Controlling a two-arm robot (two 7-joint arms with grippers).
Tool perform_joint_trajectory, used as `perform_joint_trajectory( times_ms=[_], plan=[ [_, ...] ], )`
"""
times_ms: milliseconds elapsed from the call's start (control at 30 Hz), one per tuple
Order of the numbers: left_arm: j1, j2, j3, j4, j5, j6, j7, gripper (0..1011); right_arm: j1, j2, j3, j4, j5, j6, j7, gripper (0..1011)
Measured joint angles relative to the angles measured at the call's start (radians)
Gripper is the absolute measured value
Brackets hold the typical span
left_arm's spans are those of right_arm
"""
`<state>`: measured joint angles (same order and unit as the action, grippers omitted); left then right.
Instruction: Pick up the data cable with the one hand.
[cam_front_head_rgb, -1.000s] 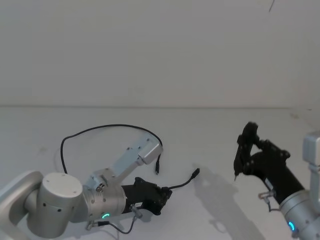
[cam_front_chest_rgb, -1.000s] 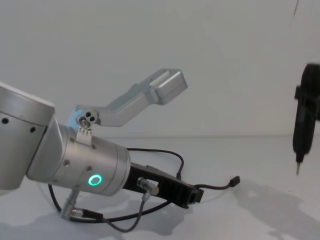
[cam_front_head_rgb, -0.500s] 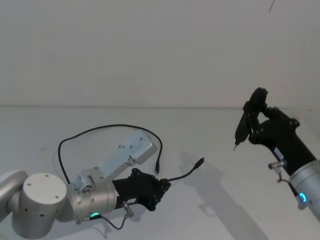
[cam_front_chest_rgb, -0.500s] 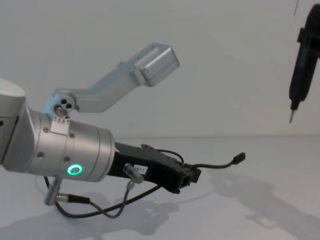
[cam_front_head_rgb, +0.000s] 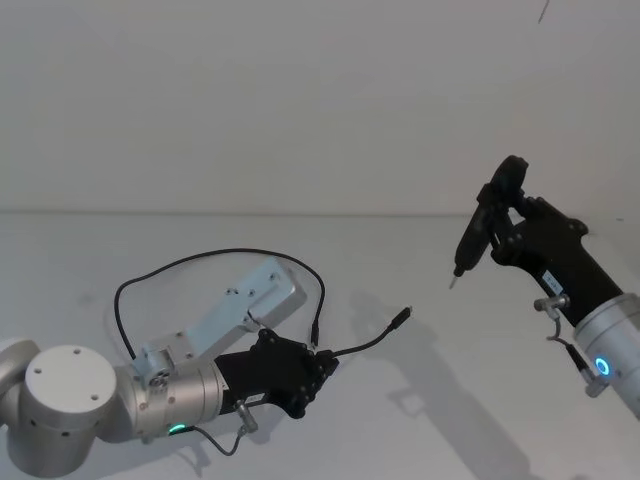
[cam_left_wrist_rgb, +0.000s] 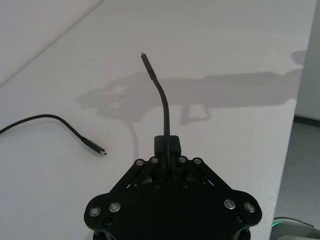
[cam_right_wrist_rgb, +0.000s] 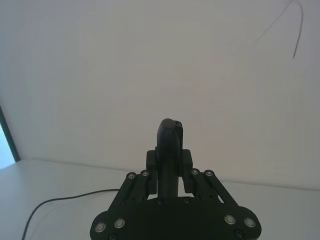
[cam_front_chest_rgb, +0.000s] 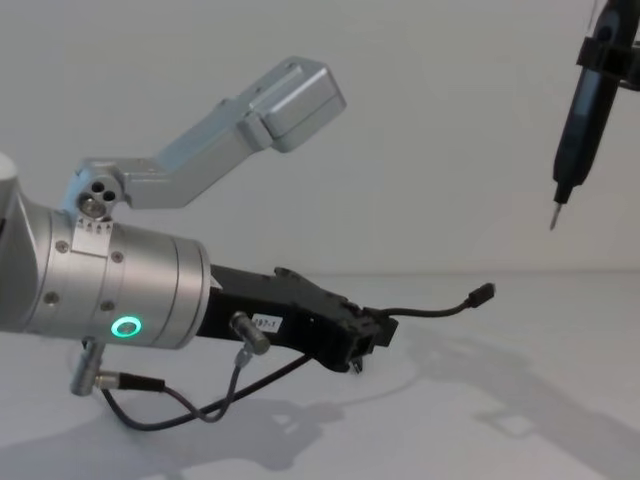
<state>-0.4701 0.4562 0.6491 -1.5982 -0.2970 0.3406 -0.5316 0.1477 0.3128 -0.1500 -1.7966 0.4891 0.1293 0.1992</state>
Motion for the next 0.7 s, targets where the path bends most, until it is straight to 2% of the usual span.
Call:
perform_joint_trajectory(
  times_ms=[300,700],
  plan=[
    [0.003,0.008,-0.003,-0.008,0.002,-0.012,-0.005,39,0.048,-0.006,-0.009,0.065,0.044,0.02,0.034,279],
    [0.004,0.012,-0.004,-0.013,0.004,-0.019,-0.008,39,0.102,-0.003,-0.03,0.148,0.074,0.02,0.083,279]
  ],
)
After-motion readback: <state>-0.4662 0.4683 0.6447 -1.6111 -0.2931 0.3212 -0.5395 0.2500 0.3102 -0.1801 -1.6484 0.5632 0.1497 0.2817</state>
